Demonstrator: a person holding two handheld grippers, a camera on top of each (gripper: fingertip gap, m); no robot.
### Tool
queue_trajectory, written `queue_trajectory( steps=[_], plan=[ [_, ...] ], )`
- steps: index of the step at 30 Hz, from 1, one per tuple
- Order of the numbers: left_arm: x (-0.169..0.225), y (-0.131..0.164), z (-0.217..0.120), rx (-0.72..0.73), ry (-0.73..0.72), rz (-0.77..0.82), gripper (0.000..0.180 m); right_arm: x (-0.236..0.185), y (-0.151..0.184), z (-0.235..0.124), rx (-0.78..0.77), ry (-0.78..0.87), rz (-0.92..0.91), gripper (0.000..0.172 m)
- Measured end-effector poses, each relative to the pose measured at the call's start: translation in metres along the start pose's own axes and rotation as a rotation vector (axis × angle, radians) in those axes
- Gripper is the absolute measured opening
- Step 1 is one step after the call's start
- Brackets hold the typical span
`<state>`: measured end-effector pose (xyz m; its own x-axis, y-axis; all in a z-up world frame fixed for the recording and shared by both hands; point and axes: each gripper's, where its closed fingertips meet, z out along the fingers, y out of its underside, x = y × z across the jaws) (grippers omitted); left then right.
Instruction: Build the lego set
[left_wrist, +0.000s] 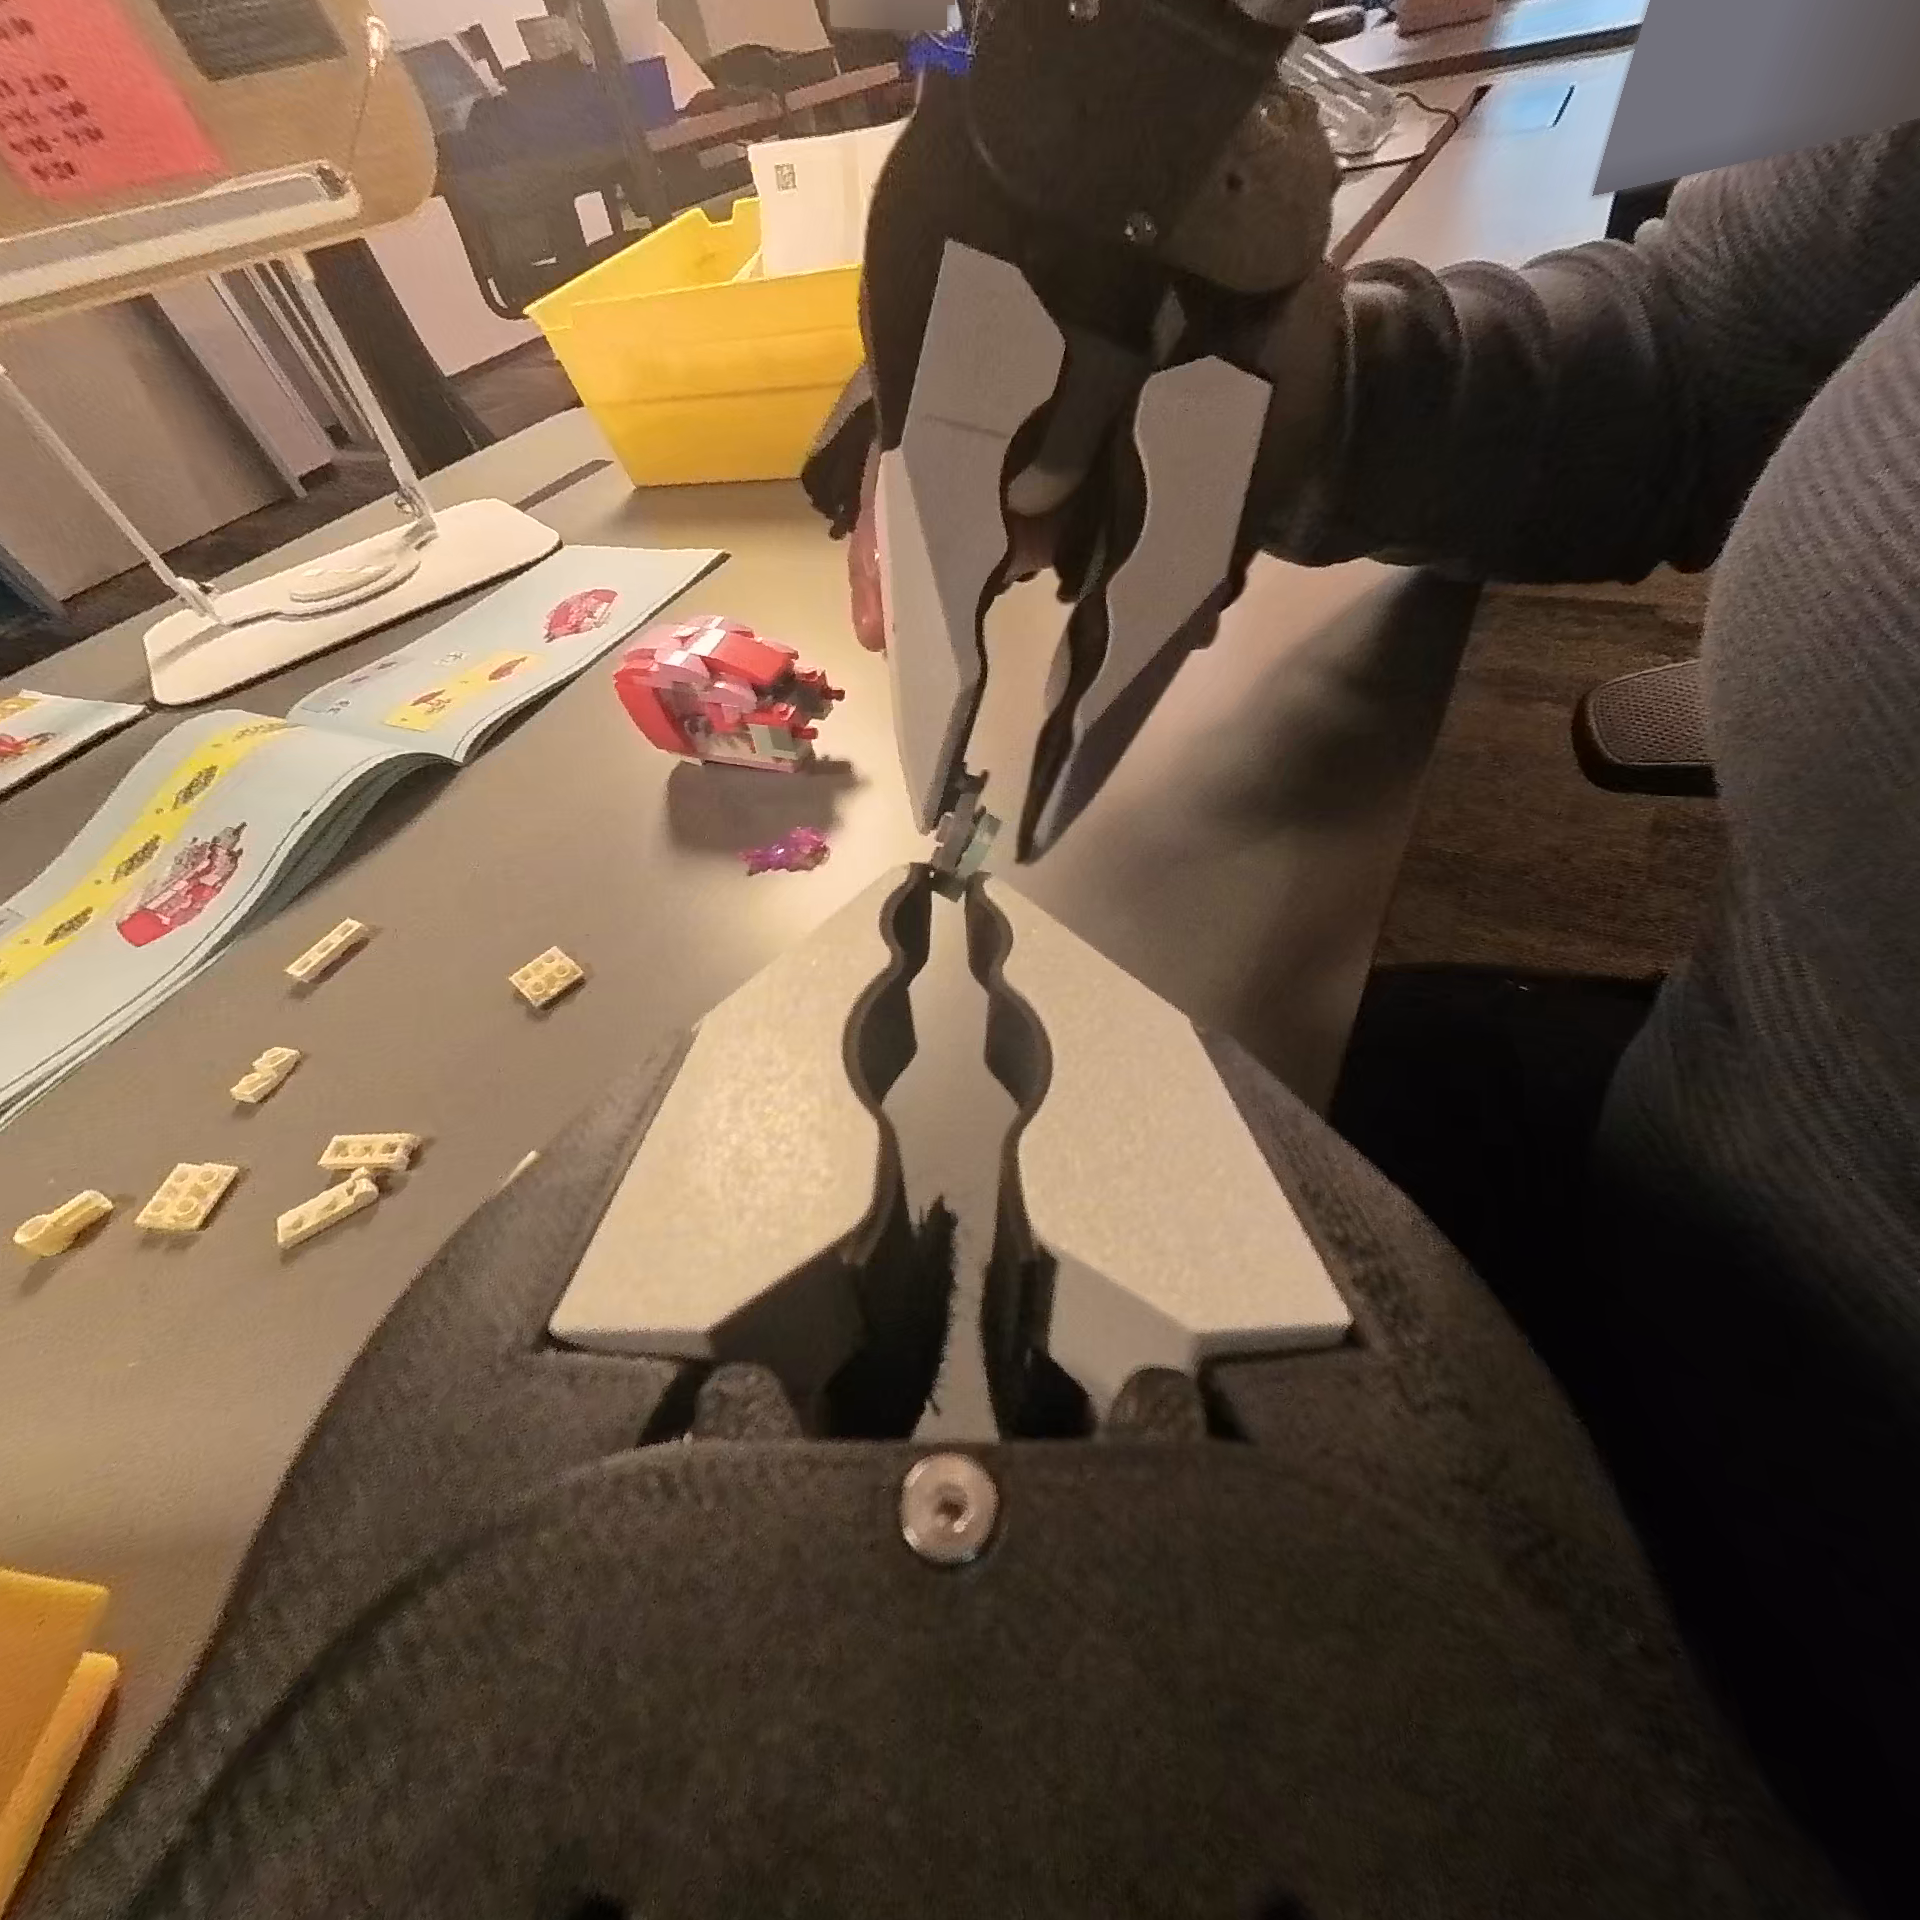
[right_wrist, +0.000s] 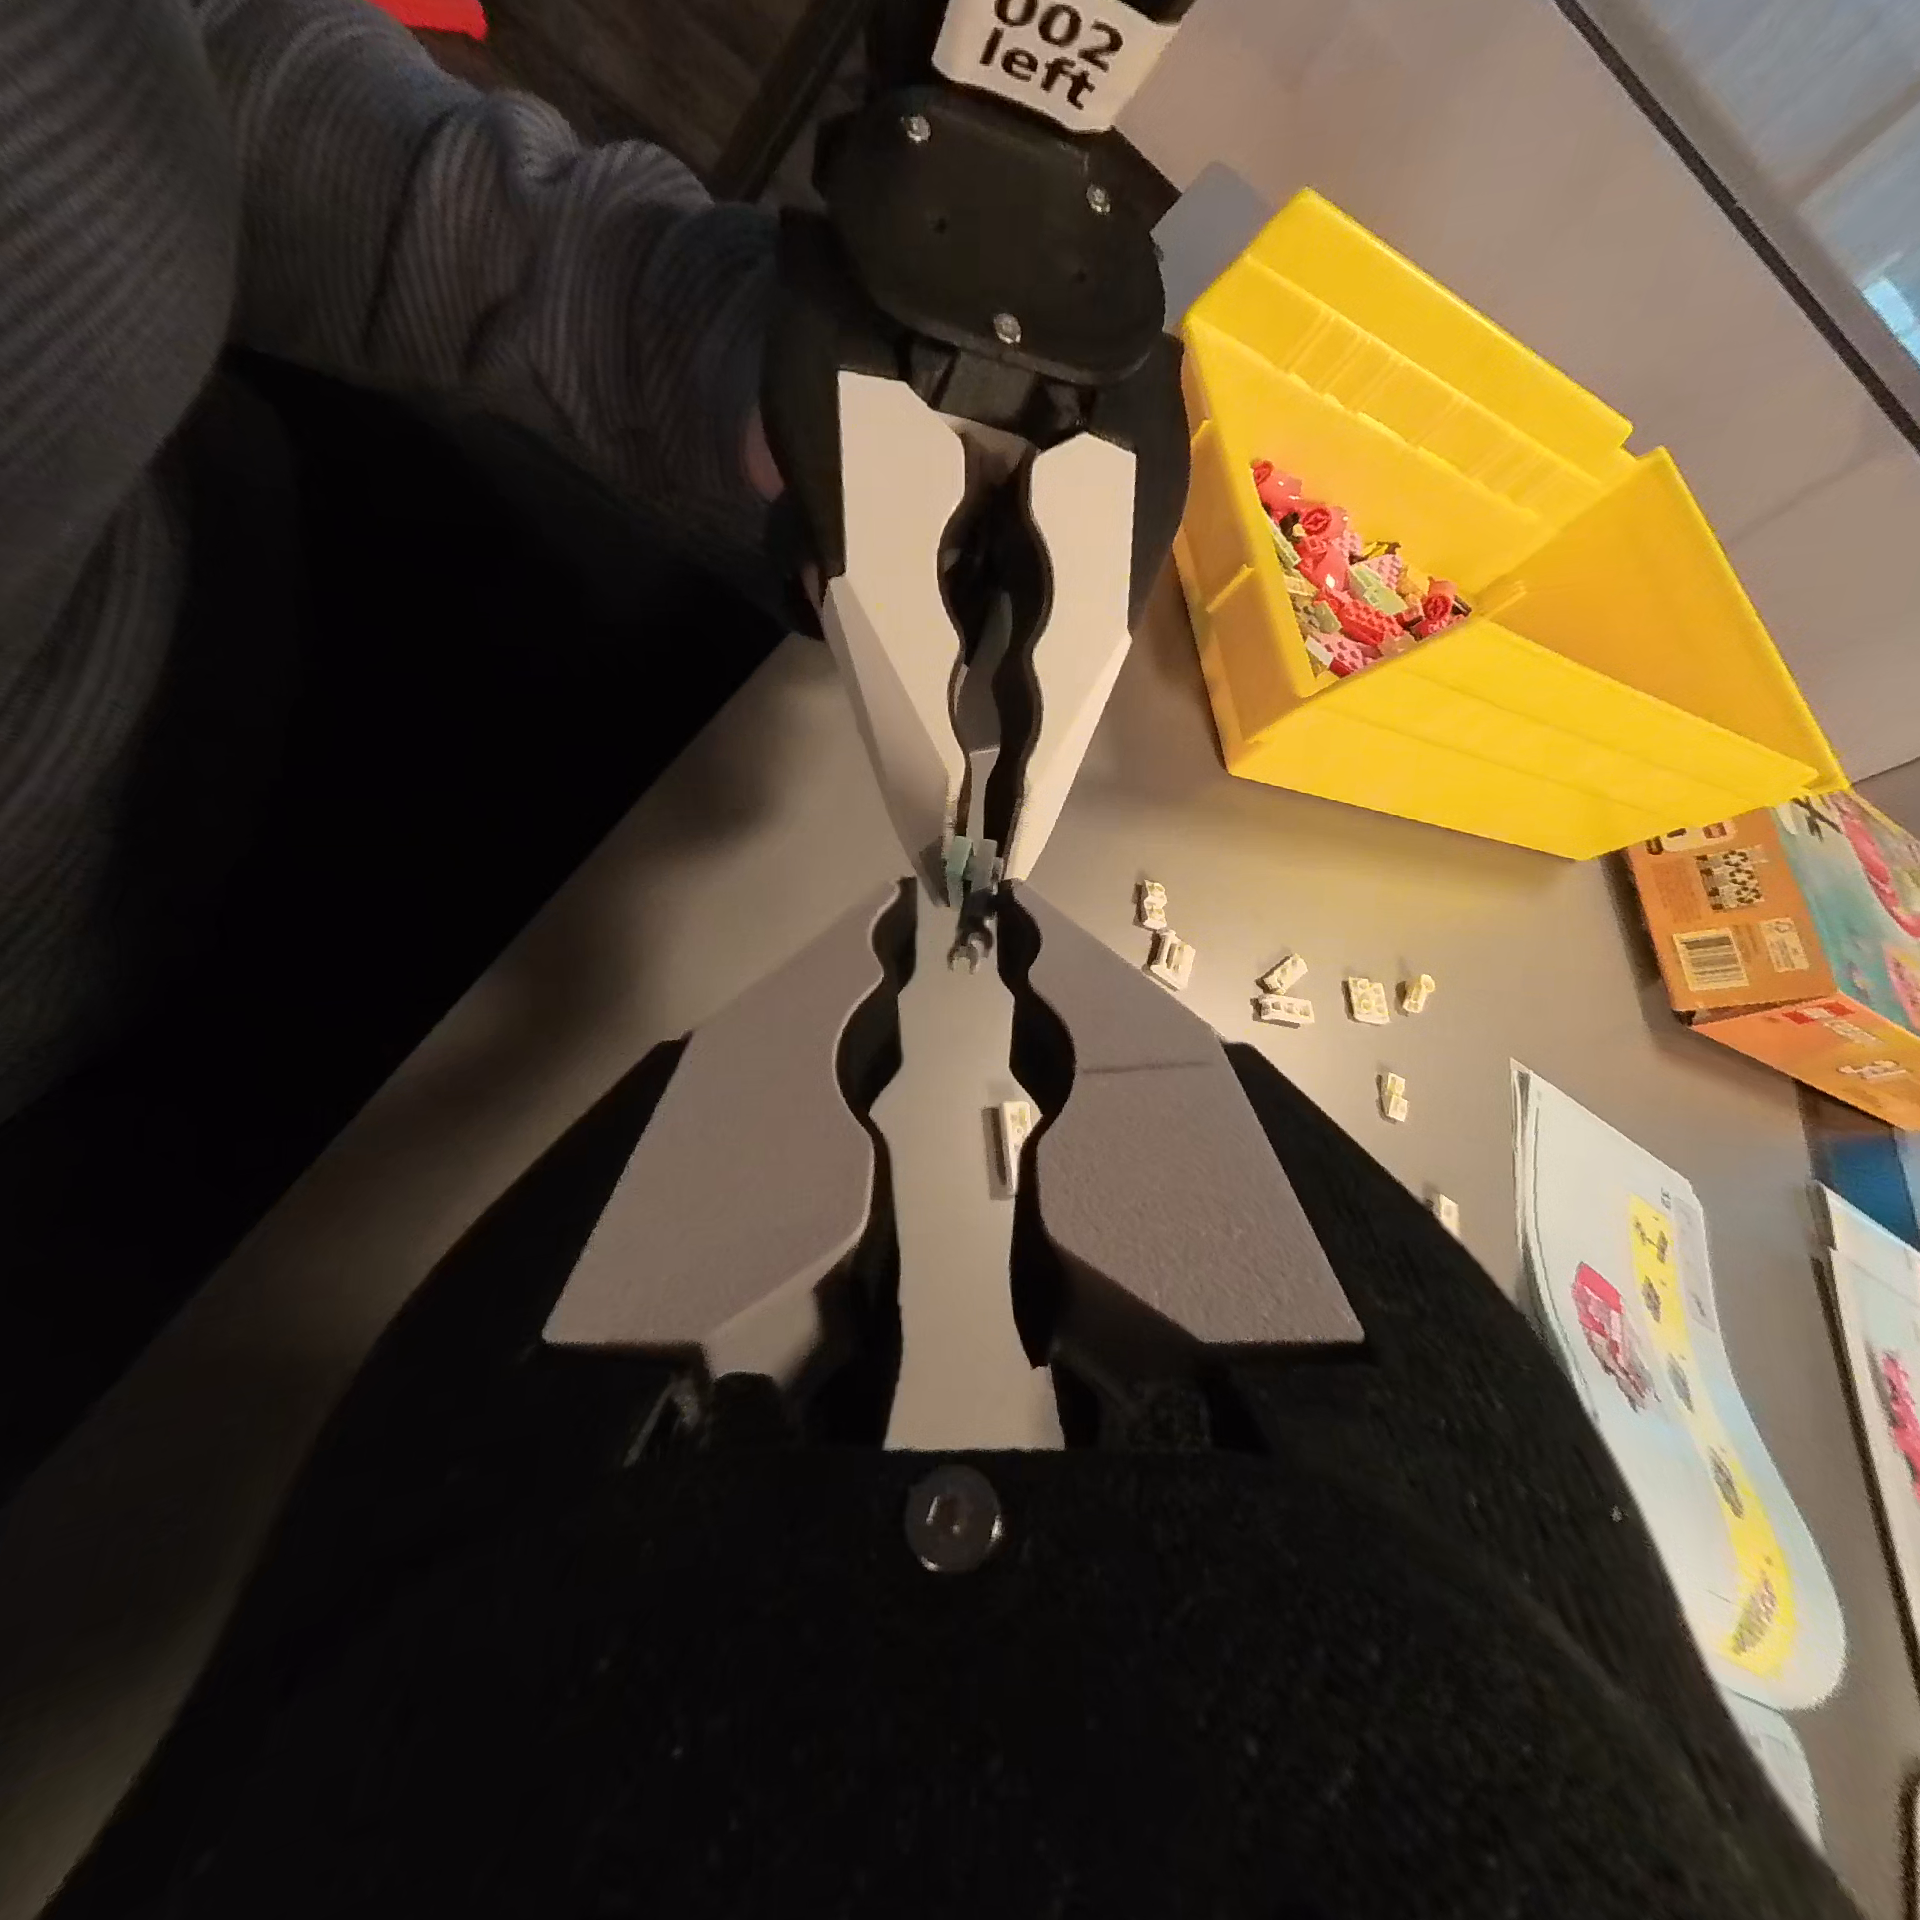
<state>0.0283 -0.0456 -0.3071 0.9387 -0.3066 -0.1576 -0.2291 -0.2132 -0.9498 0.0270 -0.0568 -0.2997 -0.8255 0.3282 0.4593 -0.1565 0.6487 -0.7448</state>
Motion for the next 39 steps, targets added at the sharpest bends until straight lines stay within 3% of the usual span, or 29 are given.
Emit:
queue_trajectory(
  steps=[12, 18, 29, 39],
  plan=[
    [-0.007, 0.004, -0.001, -0.021, -0.025, -0.053, 0.006, 0.010, 0.003, 0.005, -0.020, 0.068, 0.062, 0.006],
    [-0.003, 0.009, 0.000, -0.059, -0.017, -0.009, 0.006, 0.004, 0.007, 0.007, -0.041, 0.041, -0.002, 0.005],
    [0.013, 0.021, 0.008, -0.153, 0.071, 0.052, 0.006, -0.017, 0.020, 0.005, -0.153, -0.037, -0.289, 0.003],
    [0.000, 0.027, 0.007, -0.194, 0.000, 0.007, 0.006, -0.006, 0.026, 0.013, -0.207, 0.061, -0.244, 0.003]
  ],
)
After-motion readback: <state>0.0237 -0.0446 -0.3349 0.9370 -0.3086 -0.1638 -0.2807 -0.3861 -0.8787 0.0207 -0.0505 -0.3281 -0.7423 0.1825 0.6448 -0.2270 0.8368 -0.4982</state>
